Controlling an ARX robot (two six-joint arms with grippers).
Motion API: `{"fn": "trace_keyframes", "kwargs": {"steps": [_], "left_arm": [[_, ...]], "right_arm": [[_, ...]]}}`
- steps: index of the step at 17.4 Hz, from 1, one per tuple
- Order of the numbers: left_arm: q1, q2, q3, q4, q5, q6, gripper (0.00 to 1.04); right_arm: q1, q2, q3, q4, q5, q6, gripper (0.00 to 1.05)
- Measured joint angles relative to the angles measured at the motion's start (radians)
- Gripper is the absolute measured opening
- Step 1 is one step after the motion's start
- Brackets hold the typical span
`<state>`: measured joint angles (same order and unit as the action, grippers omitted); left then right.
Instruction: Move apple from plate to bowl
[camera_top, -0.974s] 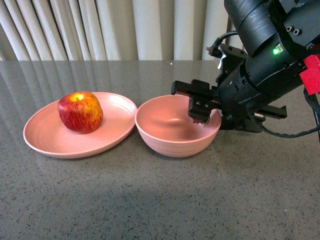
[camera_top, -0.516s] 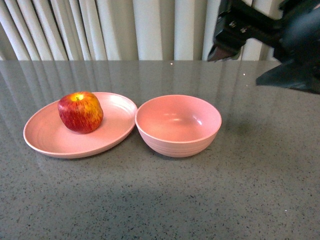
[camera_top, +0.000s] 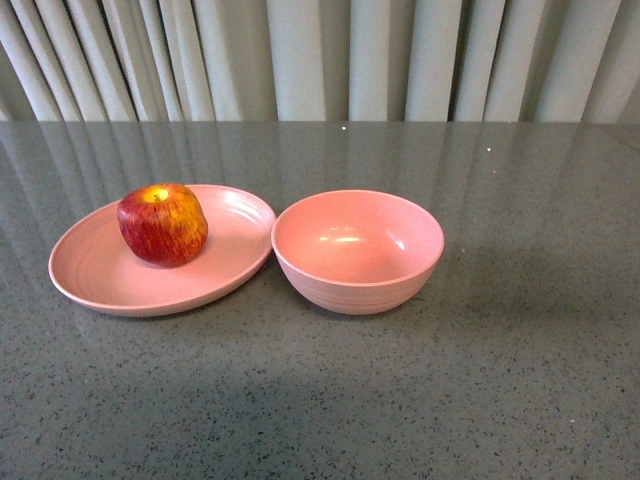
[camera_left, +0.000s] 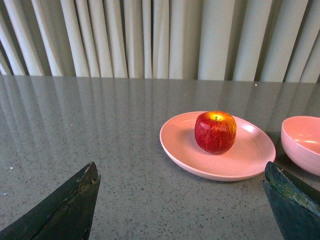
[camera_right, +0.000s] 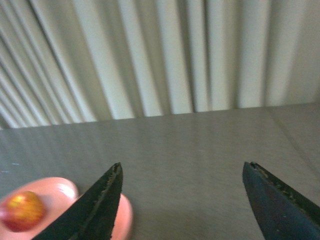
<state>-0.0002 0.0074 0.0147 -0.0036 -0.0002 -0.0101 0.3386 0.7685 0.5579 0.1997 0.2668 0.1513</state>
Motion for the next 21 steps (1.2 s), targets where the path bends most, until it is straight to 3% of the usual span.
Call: {"fn": "trace_keyframes", "kwargs": {"steps": [6, 10, 13, 15, 17, 21], "left_arm": [[0.0, 0.0, 0.0, 0.0, 0.0, 0.0, 0.98], [0.0, 0.0, 0.0, 0.0, 0.0, 0.0, 0.98], [0.0, 0.0, 0.0, 0.0, 0.0, 0.0, 0.98], [0.0, 0.0, 0.0, 0.0, 0.0, 0.0, 0.98], [0.0, 0.0, 0.0, 0.0, 0.0, 0.0, 0.98], [0.0, 0.0, 0.0, 0.0, 0.0, 0.0, 0.98]], "right_arm": [[-0.056, -0.203, -0.147, -0.093, 0.027, -0.089, 0.53], [-0.104, -0.341, -0.231, -0.162, -0.032, -0.119, 0.36], [-0.198, -0.492, -0.326, -0.132, -0.119, -0.136, 0.01], [-0.341, -0.531, -0.399, -0.14, -0.248, -0.142, 0.02], [-0.337, -0.661, -0.428, -0.229, -0.268, -0.145, 0.02], [-0.339, -0.708, -0.489, -0.211, -0.266, -0.145, 0.02]]}}
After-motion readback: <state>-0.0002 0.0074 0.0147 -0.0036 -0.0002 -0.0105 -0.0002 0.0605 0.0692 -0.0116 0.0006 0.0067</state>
